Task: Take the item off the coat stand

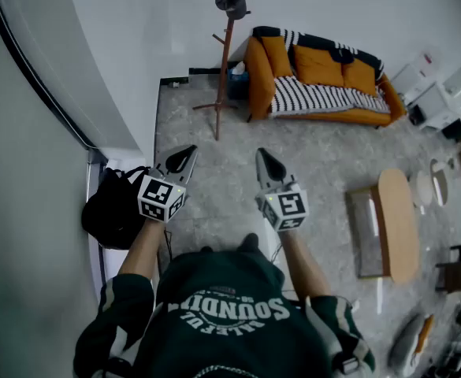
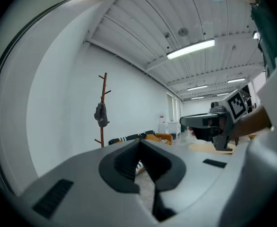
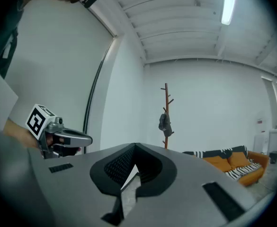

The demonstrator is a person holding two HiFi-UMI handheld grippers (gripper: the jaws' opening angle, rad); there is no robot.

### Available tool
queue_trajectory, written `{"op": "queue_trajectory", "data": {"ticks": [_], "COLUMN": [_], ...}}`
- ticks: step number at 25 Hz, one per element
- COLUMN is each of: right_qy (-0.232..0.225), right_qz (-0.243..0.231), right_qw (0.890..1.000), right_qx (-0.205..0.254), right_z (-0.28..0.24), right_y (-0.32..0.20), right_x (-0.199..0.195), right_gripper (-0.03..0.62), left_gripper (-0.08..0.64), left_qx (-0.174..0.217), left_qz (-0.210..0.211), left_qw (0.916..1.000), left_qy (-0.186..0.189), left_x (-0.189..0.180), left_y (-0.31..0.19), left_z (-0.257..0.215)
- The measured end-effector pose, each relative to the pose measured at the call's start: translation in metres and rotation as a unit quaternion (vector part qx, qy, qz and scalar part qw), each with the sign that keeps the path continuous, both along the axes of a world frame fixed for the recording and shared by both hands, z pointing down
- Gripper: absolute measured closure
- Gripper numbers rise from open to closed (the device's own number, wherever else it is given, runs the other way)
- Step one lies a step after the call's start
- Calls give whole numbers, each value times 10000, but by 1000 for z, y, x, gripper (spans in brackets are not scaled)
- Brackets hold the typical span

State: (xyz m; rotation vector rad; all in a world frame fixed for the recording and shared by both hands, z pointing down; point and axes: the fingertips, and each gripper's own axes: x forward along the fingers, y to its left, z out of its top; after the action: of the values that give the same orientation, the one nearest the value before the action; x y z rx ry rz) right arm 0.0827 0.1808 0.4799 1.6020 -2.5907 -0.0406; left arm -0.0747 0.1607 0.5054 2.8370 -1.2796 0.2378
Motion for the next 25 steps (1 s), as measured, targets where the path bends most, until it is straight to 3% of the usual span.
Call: {"op": "queue_trajectory", "data": {"ticks": [7, 18, 25], "right_qy": [-167, -234, -313], "right_qz": [-90, -86, 24], "right_qw": [9998, 9997, 9994], "right_qx": [-73, 60, -114], "right_z": [-8, -21, -26], "right_y": [-7, -31, -46], "right_x": [-3, -19, -13], "right_gripper": [594, 594, 594], "left_gripper": [560, 560, 560], "left_qx": [-27, -76, -138], "left_qz": [-198, -182, -155], "left_qw": [9998, 9998, 9998], "left_qy": [76, 30, 82], "left_x": [-2, -15, -11], "left_y": [8, -16, -42], "left_z": [-1, 2, 0]}}
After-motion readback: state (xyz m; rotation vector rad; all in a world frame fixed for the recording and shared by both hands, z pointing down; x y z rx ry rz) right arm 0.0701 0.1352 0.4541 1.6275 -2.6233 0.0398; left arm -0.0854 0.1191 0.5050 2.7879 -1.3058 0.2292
